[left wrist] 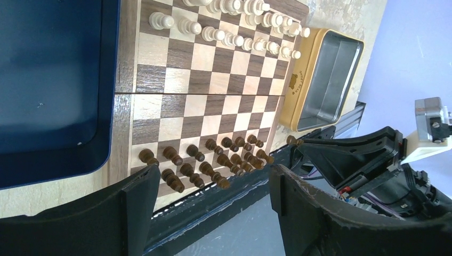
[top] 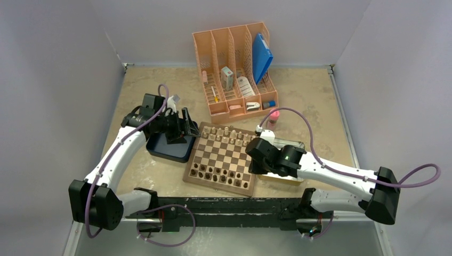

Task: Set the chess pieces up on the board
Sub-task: Place the chess piece on the chessboard.

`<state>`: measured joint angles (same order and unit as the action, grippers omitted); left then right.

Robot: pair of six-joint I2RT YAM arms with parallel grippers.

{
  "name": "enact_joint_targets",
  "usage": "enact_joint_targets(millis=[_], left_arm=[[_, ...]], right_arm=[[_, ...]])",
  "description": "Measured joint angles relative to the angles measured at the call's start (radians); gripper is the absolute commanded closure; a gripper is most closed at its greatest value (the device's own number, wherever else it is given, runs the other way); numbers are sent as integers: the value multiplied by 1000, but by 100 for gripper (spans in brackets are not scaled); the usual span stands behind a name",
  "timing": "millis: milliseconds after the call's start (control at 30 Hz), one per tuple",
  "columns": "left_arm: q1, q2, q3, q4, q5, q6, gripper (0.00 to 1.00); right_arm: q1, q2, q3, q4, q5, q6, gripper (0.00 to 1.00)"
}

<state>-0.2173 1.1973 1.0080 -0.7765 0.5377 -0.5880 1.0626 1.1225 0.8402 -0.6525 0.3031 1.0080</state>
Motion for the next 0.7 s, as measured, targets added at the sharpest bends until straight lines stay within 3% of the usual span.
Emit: enact_joint_targets(millis=[700], left_arm=[[0, 0, 0, -5, 0, -3, 26]], right_arm=[[50, 69, -63, 88, -1, 51, 87]])
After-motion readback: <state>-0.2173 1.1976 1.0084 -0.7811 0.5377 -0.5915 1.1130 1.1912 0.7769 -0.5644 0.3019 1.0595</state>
